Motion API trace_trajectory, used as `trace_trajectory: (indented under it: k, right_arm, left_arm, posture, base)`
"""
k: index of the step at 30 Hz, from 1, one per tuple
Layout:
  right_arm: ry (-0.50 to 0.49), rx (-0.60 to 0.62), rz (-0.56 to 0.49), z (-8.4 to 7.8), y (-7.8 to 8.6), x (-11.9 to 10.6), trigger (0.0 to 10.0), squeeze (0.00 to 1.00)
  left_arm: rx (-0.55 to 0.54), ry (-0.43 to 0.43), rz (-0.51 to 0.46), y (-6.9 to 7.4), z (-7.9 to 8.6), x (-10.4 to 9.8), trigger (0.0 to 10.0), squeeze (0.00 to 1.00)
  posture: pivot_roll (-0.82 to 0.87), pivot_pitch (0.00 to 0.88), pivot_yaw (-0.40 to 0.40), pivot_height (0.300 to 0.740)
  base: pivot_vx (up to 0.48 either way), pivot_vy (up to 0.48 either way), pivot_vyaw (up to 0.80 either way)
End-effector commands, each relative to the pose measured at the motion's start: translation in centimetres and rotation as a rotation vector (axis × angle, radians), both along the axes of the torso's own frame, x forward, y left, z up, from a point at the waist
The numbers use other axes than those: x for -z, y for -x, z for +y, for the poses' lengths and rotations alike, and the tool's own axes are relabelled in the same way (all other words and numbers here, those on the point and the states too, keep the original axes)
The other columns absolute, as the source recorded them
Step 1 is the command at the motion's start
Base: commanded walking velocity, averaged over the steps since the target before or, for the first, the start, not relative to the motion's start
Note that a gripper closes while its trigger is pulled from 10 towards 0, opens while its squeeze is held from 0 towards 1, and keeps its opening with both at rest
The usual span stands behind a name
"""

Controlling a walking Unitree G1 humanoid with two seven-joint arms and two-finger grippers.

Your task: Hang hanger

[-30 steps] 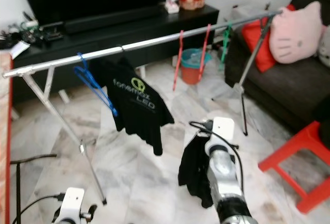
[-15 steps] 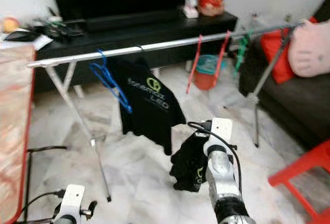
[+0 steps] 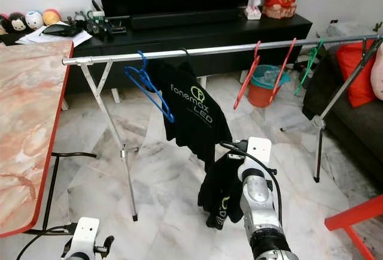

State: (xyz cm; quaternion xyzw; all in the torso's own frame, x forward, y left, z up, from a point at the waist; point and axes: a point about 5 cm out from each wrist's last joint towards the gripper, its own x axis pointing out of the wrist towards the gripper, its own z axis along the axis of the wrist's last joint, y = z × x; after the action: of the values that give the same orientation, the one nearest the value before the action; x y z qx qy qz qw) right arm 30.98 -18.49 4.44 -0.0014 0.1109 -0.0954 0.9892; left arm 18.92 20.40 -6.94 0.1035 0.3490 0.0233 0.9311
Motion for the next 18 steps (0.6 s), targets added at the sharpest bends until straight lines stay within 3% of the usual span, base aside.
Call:
trace_trajectory:
  k: [1,8,14,18]
  right_arm:
    - [-0.002,0.010,-0.029,-0.19,-0.39,-0.64,10.0,0.00]
    - [0.012,-0.008,-0.035,0.02,-0.49,-0.76,10.0,0.00]
    - [0.011,-0.010,-0.034,0.07,-0.50,-0.75,10.0,0.00]
    - [-0.001,-0.001,-0.032,0.05,-0.44,-0.68,10.0,0.00]
  left_arm:
    - [0.001,-0.006,-0.003,0.01,-0.01,-0.02,10.0,0.00]
    - [-0.003,-0.005,-0.013,-0.14,-0.02,-0.13,10.0,0.00]
    - [-0.004,-0.003,-0.018,-0.24,-0.07,-0.19,10.0,0.00]
    - [-0.003,0.000,-0.020,-0.26,-0.15,-0.20,10.0,0.00]
  posture:
    - [0.00,0.000,-0.027,0.740]
    - [0.00,0.000,-0.029,0.740]
    - [0.00,0.000,-0.031,0.740]
    - [0.00,0.000,-0.031,0.740]
  base:
    - [0.000,-0.281,0.00]
    - [0.000,-0.321,0.00]
    - [0.000,-0.336,0.71]
    - [0.000,-0.336,0.00]
